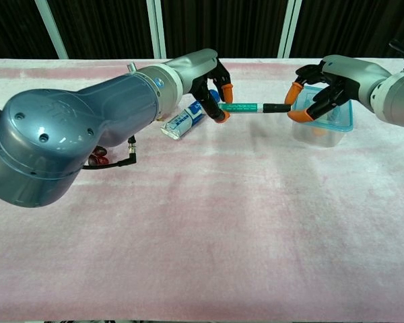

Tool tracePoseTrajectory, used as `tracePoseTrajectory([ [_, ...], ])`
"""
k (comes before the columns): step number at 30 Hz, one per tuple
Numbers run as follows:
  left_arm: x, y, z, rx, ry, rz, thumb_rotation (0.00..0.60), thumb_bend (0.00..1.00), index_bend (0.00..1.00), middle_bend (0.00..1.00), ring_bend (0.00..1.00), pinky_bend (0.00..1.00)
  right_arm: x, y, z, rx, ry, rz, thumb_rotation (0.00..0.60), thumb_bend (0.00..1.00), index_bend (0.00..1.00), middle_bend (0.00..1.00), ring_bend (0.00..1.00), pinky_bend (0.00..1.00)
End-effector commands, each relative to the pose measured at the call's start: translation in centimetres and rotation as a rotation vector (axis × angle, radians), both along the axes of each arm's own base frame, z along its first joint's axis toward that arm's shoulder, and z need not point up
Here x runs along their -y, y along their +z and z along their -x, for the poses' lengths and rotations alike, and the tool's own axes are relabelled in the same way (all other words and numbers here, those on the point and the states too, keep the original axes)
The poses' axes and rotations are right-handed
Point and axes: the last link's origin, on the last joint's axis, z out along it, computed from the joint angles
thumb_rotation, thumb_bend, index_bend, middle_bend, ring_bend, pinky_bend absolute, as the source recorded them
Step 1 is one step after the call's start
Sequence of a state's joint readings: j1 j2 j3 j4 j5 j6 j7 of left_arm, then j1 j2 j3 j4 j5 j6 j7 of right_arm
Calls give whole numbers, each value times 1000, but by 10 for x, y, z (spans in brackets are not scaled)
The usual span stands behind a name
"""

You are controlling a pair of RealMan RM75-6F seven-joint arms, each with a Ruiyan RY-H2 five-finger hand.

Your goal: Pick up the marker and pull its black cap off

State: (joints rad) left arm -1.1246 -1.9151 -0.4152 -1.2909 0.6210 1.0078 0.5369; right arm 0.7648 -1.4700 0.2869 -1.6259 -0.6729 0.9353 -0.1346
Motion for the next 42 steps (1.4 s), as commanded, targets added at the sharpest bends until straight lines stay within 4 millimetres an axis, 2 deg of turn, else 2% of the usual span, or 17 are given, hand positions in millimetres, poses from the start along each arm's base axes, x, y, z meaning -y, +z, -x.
tracePoseTrajectory([
  [1, 0, 0, 0, -4, -1, 1, 600, 637, 790, 355, 46, 53, 0, 0, 0, 0, -2, 0, 600, 265, 531, 2, 39, 150],
  [15, 2, -3, 0, -4, -4, 5, 600, 637, 790, 355, 46, 53, 1, -1, 0, 5, -8, -2, 600, 273, 571, 5, 39, 150],
  [29, 2, -3, 0, 0, -1, 3, 600, 637, 791, 356, 46, 50, -1, -1, -1, 14, -5, -10, 600, 330, 656, 7, 39, 150],
  [42, -1, 4, 6, -15, 0, -11, 600, 638, 793, 358, 46, 50, -3, 9, 9, -1, -20, -1, 600, 336, 673, 7, 39, 150],
])
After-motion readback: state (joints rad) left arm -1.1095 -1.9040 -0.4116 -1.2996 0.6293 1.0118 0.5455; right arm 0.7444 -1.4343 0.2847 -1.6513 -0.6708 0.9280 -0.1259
